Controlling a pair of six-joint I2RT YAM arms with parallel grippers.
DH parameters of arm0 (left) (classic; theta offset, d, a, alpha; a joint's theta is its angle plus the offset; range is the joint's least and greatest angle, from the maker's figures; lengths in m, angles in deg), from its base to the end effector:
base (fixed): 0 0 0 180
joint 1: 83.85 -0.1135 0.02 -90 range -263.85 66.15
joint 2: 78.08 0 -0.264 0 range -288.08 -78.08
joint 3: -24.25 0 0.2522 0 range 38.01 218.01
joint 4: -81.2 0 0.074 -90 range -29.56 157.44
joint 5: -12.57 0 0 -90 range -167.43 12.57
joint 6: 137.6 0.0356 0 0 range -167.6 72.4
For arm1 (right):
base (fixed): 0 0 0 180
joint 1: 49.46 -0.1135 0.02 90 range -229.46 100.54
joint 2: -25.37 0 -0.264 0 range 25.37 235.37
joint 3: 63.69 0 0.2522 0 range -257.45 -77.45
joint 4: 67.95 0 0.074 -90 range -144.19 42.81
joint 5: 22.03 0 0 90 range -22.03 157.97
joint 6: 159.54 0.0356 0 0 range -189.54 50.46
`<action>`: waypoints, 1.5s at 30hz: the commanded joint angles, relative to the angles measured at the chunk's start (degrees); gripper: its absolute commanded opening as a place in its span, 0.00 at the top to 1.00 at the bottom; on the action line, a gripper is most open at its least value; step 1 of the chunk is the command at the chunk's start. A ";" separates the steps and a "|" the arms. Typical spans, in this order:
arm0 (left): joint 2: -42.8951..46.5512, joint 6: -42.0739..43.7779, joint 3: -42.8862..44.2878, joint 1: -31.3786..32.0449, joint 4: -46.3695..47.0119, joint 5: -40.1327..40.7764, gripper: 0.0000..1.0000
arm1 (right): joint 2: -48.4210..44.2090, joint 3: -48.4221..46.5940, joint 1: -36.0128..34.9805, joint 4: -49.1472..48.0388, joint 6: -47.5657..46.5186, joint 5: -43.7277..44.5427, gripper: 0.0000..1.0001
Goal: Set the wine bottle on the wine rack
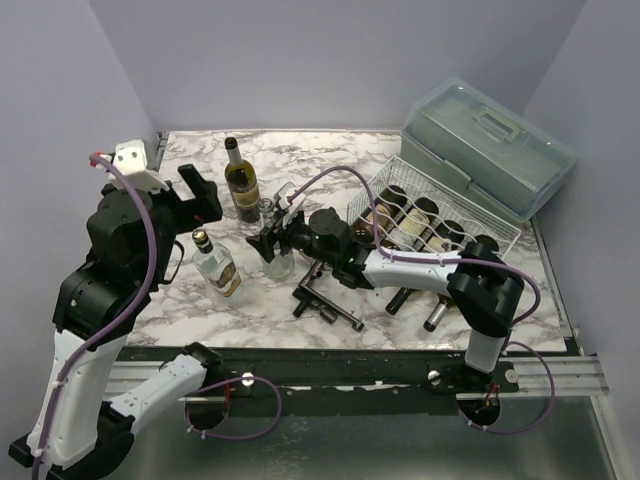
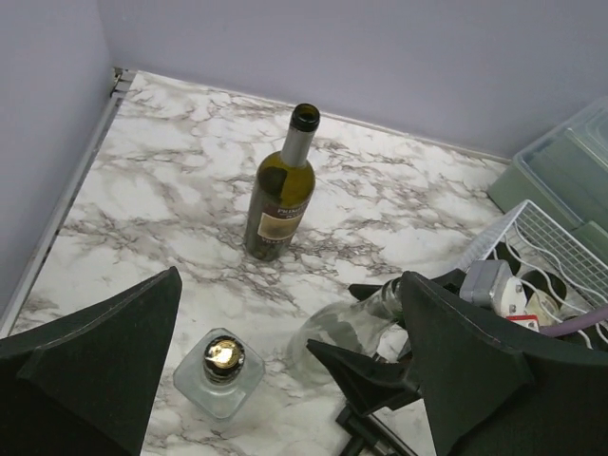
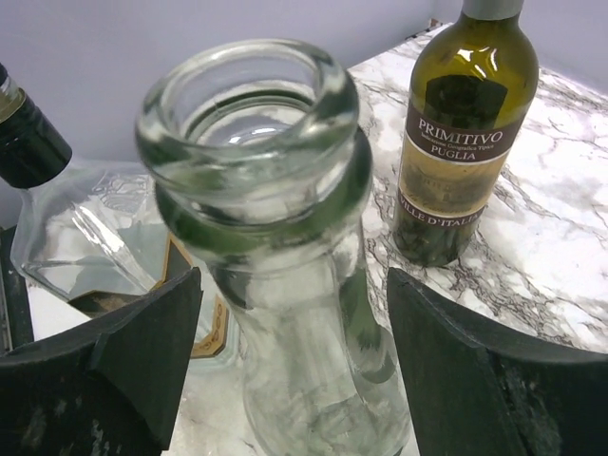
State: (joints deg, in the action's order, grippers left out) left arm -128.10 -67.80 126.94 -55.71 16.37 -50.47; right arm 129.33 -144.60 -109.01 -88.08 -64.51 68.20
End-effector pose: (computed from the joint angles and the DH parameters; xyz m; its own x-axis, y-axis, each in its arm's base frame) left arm 0.1017 -0.0361 0.4941 -0.1845 -0.2503 -0.9504 -0.0364 0.9681 -0.2479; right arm 0.2156 0.3665 0.2654 -0.1011 0.0010 -0.9949 -0.8545 0.5121 0.0874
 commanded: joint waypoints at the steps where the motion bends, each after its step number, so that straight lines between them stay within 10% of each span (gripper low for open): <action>1: 5.74 1.66 -2.80 0.07 -0.30 5.55 0.01 | 3.05 -2.06 -0.33 -2.29 -0.39 1.91 0.22; 19: 15.11 -2.34 1.62 0.15 -13.25 6.69 0.01 | 0.56 -10.41 -0.31 6.46 -7.36 2.38 0.99; 45: 15.26 -1.07 1.25 0.34 -13.45 6.36 0.01 | -21.27 -23.51 -0.33 35.98 -38.12 17.08 1.00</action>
State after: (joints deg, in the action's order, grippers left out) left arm -113.02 -69.23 128.23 -55.62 3.87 -44.79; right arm 111.80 -166.29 -109.03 -52.52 -90.17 77.06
